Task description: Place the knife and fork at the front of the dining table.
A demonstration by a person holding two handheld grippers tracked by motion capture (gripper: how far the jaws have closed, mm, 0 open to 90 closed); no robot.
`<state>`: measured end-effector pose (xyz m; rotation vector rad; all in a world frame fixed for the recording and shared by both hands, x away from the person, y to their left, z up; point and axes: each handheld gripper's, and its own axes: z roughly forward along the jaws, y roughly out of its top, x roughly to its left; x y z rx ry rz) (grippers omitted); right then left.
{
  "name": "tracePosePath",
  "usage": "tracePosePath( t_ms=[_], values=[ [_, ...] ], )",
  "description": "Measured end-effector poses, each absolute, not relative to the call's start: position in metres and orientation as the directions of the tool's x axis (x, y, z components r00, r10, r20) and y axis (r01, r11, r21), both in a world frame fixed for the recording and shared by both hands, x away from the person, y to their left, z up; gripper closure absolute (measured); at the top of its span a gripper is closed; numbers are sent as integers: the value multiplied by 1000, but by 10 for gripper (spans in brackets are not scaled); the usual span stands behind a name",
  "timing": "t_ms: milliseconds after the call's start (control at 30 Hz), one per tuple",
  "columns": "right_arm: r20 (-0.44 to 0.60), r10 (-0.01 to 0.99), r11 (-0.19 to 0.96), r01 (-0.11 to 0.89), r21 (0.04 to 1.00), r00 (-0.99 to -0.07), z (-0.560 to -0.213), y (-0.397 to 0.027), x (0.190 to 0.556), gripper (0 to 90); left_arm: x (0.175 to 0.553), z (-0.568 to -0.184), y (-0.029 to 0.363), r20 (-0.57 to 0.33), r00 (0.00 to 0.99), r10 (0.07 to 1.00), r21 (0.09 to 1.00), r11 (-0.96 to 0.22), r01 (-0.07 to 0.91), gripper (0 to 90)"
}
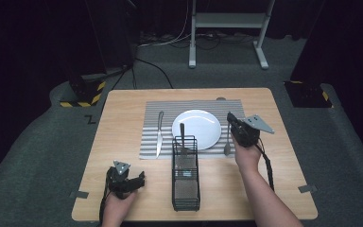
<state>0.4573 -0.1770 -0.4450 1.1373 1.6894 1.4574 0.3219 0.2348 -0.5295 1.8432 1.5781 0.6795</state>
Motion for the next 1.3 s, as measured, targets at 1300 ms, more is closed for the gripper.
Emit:
tracePosePath(
  t_ms=[1300],
  values=[
    [175, 925, -24, 408, 913, -337, -489, -168, 544, 867, 320, -529, 237, -6, 155, 988, 738, -100, 667, 168]
  ],
)
